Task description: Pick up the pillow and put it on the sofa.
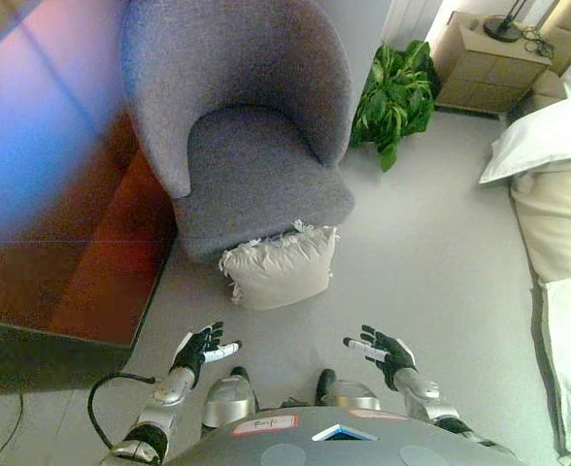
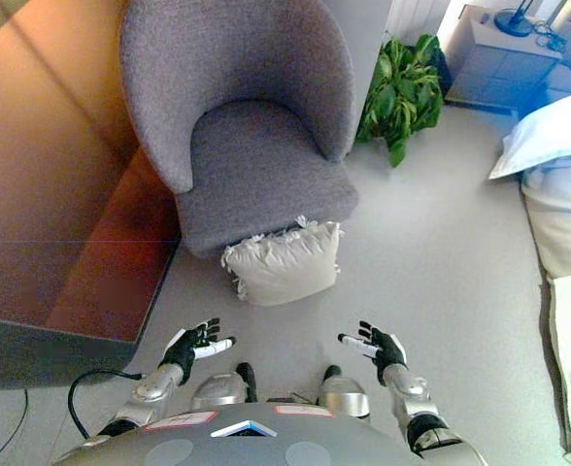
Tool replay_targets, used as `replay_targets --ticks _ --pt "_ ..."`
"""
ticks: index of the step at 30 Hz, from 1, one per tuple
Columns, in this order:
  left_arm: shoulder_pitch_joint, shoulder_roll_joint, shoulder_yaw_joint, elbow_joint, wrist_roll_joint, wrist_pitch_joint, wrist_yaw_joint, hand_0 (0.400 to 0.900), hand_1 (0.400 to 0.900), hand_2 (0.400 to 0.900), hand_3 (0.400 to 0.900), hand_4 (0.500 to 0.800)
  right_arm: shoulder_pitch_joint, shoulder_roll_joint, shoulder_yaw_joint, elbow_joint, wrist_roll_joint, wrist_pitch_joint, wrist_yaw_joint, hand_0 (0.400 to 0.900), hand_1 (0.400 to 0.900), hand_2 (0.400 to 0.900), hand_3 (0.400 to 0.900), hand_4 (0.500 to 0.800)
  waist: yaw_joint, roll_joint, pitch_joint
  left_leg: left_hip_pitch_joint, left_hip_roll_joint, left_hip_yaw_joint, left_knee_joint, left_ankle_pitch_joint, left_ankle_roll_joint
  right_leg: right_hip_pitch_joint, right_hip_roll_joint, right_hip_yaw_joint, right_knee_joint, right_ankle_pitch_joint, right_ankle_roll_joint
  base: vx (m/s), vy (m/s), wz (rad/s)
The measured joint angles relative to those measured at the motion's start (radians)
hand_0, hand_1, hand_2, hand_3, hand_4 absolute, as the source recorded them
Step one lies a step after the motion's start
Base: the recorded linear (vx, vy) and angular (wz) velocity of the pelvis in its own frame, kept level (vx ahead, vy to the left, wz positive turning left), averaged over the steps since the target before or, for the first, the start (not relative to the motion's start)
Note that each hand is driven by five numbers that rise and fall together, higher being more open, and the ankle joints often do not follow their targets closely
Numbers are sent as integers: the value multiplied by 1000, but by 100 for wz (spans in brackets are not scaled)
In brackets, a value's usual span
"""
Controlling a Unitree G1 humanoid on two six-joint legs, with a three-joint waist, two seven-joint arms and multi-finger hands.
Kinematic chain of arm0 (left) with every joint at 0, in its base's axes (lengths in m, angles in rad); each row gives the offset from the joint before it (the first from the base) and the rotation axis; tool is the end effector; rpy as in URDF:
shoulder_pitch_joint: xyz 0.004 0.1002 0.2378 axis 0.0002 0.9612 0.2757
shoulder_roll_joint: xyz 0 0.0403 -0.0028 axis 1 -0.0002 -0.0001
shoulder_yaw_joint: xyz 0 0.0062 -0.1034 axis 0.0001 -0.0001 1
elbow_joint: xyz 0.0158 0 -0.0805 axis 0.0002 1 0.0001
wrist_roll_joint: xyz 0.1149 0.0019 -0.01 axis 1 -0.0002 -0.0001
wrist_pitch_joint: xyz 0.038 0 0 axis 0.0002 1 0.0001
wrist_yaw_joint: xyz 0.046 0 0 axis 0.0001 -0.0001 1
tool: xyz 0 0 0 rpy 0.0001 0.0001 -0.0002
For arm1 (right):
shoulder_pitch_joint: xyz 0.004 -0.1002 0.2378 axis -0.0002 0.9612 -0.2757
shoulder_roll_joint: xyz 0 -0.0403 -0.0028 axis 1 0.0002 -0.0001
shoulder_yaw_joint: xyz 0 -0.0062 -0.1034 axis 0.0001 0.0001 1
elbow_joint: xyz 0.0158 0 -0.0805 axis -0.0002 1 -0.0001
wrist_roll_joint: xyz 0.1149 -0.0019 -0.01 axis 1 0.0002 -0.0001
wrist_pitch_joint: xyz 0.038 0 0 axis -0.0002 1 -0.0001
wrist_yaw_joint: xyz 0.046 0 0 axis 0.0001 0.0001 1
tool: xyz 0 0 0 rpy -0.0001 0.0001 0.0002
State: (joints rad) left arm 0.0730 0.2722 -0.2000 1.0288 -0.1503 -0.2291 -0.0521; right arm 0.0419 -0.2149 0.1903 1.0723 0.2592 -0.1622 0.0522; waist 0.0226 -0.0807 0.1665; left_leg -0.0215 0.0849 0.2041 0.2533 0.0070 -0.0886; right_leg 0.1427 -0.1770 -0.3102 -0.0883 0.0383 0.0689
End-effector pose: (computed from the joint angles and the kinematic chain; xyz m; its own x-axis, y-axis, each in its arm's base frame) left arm 0.0934 0.2242 -0.1160 0.6292 0.0544 -0.7754 0.0975 0.9841 0.1481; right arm 0.0952 -0.2080 -0.1224 0.5739 -0.0508 -0.8174 0.0158 0.9986 -0.0510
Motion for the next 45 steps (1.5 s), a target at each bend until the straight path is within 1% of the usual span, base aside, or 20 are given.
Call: replay_targets --ticks 2,4,8,9,12,14,15,16,17,19,20,22,27,30,33,35,38,41,43,45 --pt "10 -7 0 0 -23 0 -1 900 900 900 900 800 -6 -13 1 -5 0 0 0 900 900 900 900 800 13 -1 15 -47 12 -35 107 12 -8 2 -11 -22 0 9 -9 184 51 1" --pt "29 -8 0 -4 -30 1 -9 900 900 900 900 800 6 -21 1 -12 0 -1 -1 900 900 900 900 800 9 3 13 -74 31 -22 156 8 -2 13 -10 -46 2 9 -9 238 106 5" --pt "14 -18 5 -18 -45 1 -17 900 900 900 900 800 40 -35 1 -13 0 0 -3 900 900 900 900 800 6 25 22 -17 43 38 -29 -26 6 0 20 -50 7 10 -2 268 129 -7" --pt "0 -24 6 -22 -46 1 -17 900 900 900 900 800 44 -41 0 -10 0 0 -2 900 900 900 900 800 7 42 31 10 48 50 -100 -51 42 -5 41 -44 8 12 1 390 148 -35" --pt "4 -28 38 -11 -54 -4 -3 900 900 900 900 800 40 -26 28 -8 1 -4 0 900 900 900 900 800 65 23 49 21 57 95 -69 -54 26 -5 44 30 -3 13 -1 379 151 -43" --pt "21 -28 44 -5 -60 -5 10 900 900 900 900 800 21 -24 42 -12 0 -6 2 900 900 900 900 800 73 26 61 -7 77 95 40 -98 10 3 45 58 -4 16 -7 354 174 -32" --pt "31 -33 56 -4 -68 -5 10 900 900 900 900 800 3 -24 38 -13 -1 -6 4 900 900 900 900 800 71 21 71 -48 83 93 90 -127 -28 10 37 68 -3 15 -8 416 169 -8" --pt "39 -41 68 -4 -84 -5 10 900 900 900 900 800 -4 -29 40 -13 -1 -12 3 900 900 900 900 800 68 34 68 -48 83 98 26 -118 -28 1 33 67 -2 13 -6 332 133 -5" --pt "39 -46 70 -3 -89 -4 11 900 900 900 900 800 -10 -36 38 -13 -1 -16 3 900 900 900 900 800 67 40 71 -36 83 117 -30 -66 -3 -3 27 67 -2 6 4 390 149 -10" --pt "42 -45 84 -3 -88 -5 11 900 900 900 900 800 -10 -33 37 -13 -1 -15 12 900 900 900 900 800 72 35 75 12 50 159 -107 -43 60 10 3 50 9 -2 6 387 174 -4" --pt "47 -33 91 -5 -87 -5 12 900 900 900 900 800 -11 -20 37 -13 -1 -15 22 900 900 900 900 800 78 34 78 27 53 170 -115 -44 64 12 -5 13 81 -39 -26 357 193 11" --pt "44 0 97 -10 -83 -11 11 900 900 900 900 800 8 12 37 -14 -16 -17 28 900 900 900 900 800 93 5 60 47 39 186 -115 -45 59 1 -16 -29 147 -81 -8 345 234 23" --pt "-16 11 104 -11 -78 -3 8 900 900 900 900 800 -27 29 41 -56 -53 -21 6 900 900 900 900 800 92 5 53 37 -6 136 -186 -41 90 -68 -46 -20 266 -62 46 275 213 23" --pt "-56 16 96 -19 -52 14 9 900 900 900 900 800 -37 28 47 -137 -54 3 -34 900 900 900 900 800 88 25 61 25 -5 110 -145 -72 111 -218 -89 41 575 -28 104 228 158 12" --pt "-50 38 79 -38 -53 38 11 900 900 900 900 800 -34 21 80 -188 -77 8 -52 900 900 900 900 800 85 40 60 86 -16 94 -191 -72 130 -286 -130 65 724 9 102 211 -78 37" --pt "-33 53 75 -48 -53 46 8 900 900 900 900 800 -31 18 80 -219 -89 8 -55 900 900 900 900 800 63 56 57 95 -15 72 -205 -70 133 -295 -131 33 710 -2 92 222 -222 48" --pt "-21 52 72 -50 -52 76 -7 900 900 900 900 800 -9 -8 79 -250 -143 2 -75 900 900 900 900 800 30 90 63 116 -17 27 -222 -61 121 -288 -173 -24 477 3 96 334 -376 46" --pt "1 49 72 -50 -52 78 -28 900 900 900 900 800 33 -15 80 -266 -238 -1 -126 900 900 900 900 800 5 77 56 130 -45 -13 -231 -62 105 -271 -269 -24 206 81 179 324 -337 41" --pt "12 44 69 -57 -52 76 -30 900 900 900 900 800 67 -15 87 -266 -316 10 -162 900 900 900 900 800 5 68 53 158 -32 -38 -232 -71 74 -257 -284 -5 159 117 158 292 -249 36" --pt "45 68 69 -77 -52 71 -31 900 900 900 900 800 81 -14 124 -269 -403 23 -199 900 900 900 900 800 5 14 39 171 -14 -34 -231 -80 18 -204 -275 -21 141 123 145 237 -237 42"
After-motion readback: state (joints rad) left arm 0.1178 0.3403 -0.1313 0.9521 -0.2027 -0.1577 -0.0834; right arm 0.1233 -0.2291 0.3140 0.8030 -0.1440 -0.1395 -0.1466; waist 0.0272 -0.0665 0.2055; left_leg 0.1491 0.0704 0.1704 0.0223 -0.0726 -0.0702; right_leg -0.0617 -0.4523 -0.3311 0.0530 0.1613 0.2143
